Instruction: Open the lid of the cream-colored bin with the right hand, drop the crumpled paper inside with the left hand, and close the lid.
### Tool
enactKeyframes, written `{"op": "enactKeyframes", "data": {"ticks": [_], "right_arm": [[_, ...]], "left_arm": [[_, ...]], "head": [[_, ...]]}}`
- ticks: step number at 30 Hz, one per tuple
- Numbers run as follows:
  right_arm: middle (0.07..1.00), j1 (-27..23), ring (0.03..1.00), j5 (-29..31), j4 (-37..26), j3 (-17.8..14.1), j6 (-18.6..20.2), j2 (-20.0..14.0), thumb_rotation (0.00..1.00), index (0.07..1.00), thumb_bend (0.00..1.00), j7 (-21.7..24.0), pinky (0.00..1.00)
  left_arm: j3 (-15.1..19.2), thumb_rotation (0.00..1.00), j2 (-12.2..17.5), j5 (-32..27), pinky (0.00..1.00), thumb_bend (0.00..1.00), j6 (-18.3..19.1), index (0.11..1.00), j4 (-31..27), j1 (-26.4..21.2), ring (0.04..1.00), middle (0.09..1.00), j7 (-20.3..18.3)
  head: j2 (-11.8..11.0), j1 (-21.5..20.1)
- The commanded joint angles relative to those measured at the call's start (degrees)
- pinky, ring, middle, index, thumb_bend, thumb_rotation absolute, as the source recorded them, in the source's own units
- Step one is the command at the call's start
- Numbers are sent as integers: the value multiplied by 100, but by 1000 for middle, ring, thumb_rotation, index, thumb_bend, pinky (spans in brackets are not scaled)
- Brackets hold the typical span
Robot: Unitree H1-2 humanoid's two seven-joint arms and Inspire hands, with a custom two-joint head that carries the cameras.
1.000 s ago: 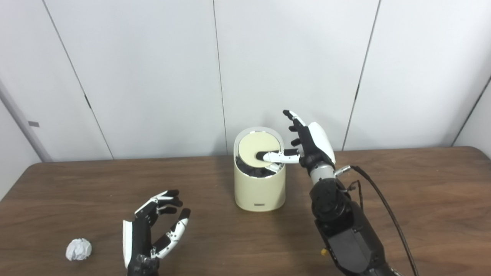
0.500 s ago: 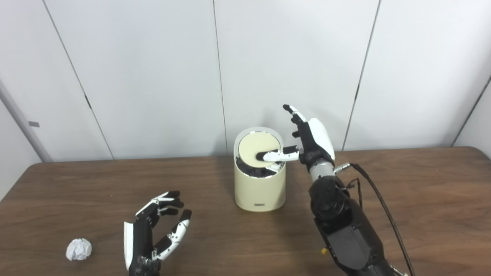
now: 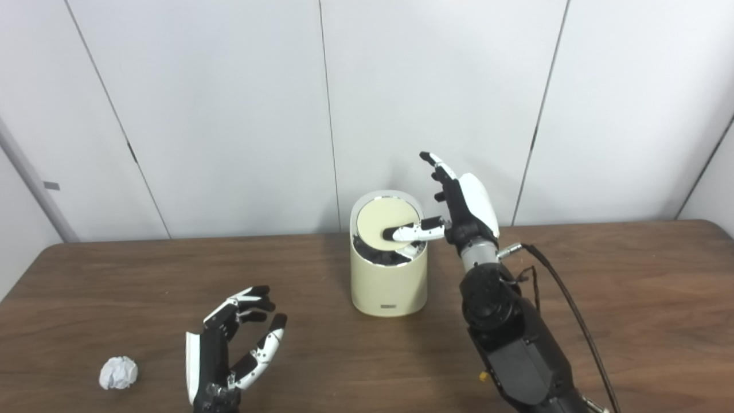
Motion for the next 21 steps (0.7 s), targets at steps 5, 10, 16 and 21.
{"op": "enactKeyframes", "data": {"ticks": [5, 10, 16, 21], "right_arm": [[914, -65, 863, -38, -222, -5, 64, -91, 697, 909, 848, 108, 733], [905, -5, 856, 25, -296, -17, 4, -110, 887, 907, 823, 202, 726], [894, 105, 844, 324, -434, -124, -110, -89, 977, 909, 865, 317, 700], [879, 314, 834, 625, -650, -154, -554, -164, 997, 884, 866, 386, 685]], "left_arm": [[-36, 71, -8, 127, 578, 477, -77, 497, 159, 172, 675, 701, 40], [-32, 70, 1, 127, 576, 477, -79, 497, 161, 168, 673, 699, 39], [-33, 70, 26, 158, 576, 477, -95, 497, 171, 171, 675, 700, 40], [-33, 71, 48, 129, 571, 477, -141, 497, 189, 172, 671, 697, 28]], "head": [[-11, -19], [-7, -30], [-10, -31], [-8, -44]]}}
